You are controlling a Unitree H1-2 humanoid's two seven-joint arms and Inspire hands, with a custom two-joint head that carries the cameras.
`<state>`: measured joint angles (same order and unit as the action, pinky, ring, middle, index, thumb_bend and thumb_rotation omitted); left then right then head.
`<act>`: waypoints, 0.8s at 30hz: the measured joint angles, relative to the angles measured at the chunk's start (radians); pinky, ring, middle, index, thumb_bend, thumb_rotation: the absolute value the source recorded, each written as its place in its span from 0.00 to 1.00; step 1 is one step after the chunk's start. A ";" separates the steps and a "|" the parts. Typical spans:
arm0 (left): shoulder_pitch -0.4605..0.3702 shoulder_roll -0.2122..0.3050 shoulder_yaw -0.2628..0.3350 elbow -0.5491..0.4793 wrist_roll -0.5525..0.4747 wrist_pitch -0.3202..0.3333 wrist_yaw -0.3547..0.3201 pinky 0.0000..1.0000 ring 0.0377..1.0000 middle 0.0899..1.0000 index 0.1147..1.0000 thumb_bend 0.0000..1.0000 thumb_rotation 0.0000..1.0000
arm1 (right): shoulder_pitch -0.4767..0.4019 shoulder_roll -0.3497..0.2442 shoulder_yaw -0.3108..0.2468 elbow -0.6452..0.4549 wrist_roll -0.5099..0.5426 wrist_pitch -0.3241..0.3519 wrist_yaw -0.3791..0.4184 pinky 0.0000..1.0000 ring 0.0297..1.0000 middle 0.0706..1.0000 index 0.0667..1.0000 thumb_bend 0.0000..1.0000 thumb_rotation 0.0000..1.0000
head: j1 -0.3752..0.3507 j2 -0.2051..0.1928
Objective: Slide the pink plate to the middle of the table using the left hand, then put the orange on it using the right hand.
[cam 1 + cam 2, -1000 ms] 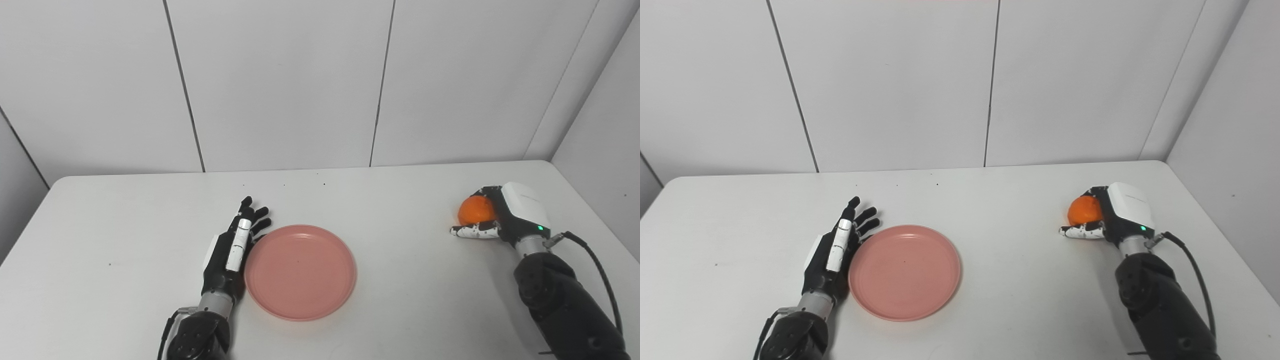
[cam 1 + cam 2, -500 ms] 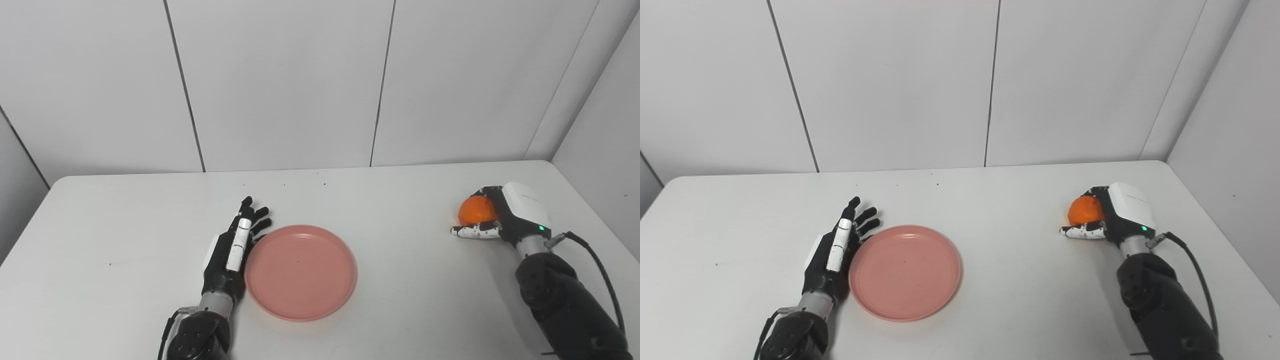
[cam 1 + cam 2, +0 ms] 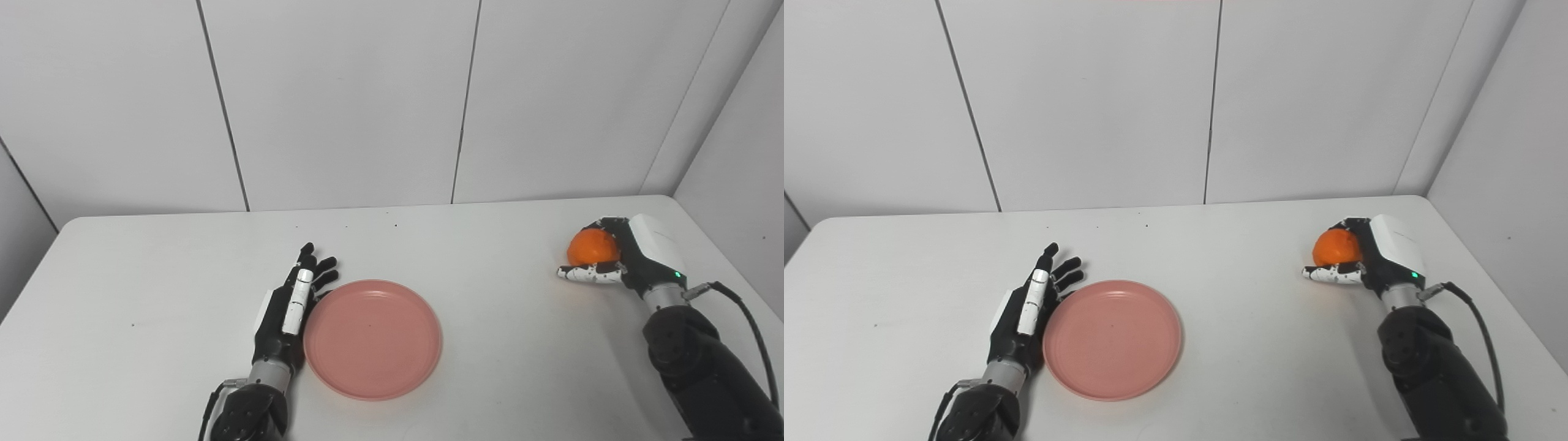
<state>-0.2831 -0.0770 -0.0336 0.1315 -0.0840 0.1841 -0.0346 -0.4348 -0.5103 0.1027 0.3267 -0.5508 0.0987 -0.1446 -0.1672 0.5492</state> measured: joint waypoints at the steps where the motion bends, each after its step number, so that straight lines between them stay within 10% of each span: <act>1: 0.000 0.000 0.000 0.000 0.000 0.000 0.000 0.75 0.84 0.84 0.94 0.67 0.89 | -0.002 0.000 0.001 -0.008 -0.002 0.000 0.006 0.29 0.36 0.45 0.46 0.50 0.17 | 0.000 0.000; 24: -0.001 -0.003 -0.006 0.000 0.009 0.001 0.001 0.74 0.83 0.84 0.93 0.69 0.90 | -0.014 0.002 0.040 -0.225 -0.076 -0.042 0.055 0.24 0.29 0.39 0.46 0.49 0.18 | 0.041 0.018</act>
<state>-0.2838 -0.0800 -0.0396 0.1315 -0.0753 0.1851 -0.0335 -0.4484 -0.5083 0.1424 0.1012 -0.6266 0.0570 -0.0894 -0.1258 0.5676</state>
